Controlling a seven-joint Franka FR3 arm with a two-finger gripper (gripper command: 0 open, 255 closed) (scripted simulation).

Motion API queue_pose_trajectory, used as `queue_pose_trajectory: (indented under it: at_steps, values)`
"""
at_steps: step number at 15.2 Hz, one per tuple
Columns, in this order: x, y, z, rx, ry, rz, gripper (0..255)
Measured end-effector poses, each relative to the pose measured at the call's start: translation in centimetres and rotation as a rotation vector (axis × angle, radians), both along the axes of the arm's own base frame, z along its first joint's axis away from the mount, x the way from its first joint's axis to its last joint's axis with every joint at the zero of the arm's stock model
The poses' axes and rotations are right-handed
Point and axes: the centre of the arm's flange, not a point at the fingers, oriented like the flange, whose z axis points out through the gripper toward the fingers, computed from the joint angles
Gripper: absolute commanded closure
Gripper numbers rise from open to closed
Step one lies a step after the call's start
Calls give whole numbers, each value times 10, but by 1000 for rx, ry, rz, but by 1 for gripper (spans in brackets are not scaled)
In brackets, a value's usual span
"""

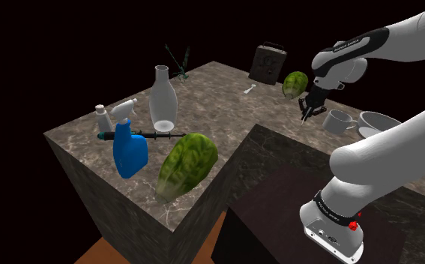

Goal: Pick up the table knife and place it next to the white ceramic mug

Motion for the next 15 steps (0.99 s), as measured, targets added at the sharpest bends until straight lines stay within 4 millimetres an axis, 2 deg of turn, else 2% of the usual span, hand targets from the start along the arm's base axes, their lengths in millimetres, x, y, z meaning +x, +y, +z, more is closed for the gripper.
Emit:
queue_pose_trajectory:
  at_steps: [5,6,12,15]
  values:
    - [-1,0,-1,0,0,0,255]
    - [-1,0,-1,0,0,0,0]
    - [-1,0,-1,0,0,0,0]
    - [1,-3,25,-1,-1,0,0]
